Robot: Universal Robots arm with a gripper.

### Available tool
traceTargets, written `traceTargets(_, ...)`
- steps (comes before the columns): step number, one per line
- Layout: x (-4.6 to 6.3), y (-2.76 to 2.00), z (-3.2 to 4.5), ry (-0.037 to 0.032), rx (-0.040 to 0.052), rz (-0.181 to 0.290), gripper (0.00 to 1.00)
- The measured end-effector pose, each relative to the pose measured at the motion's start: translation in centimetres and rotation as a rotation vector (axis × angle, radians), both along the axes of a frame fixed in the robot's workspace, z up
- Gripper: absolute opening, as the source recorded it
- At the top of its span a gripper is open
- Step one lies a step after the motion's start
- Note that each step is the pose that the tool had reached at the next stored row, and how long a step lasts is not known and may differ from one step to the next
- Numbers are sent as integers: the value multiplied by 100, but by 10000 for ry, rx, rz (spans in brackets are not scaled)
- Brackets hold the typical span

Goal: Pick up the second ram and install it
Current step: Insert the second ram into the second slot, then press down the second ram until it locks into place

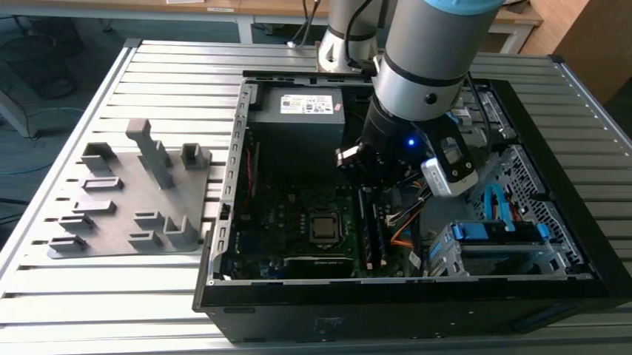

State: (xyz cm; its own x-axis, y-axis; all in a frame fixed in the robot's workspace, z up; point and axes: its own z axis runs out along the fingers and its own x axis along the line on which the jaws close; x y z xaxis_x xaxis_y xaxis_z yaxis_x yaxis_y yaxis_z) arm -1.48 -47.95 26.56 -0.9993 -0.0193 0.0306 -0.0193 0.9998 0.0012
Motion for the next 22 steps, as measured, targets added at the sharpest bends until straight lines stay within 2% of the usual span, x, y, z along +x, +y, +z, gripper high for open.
traceTargets(11,0,1,2,0,0,0,10)
traceTargets(14,-1,24,-14,0,15,-1,10)
traceTargets(16,0,73,-49,1,17,0,10)
traceTargets(22,0,307,-158,1,15,0,10)
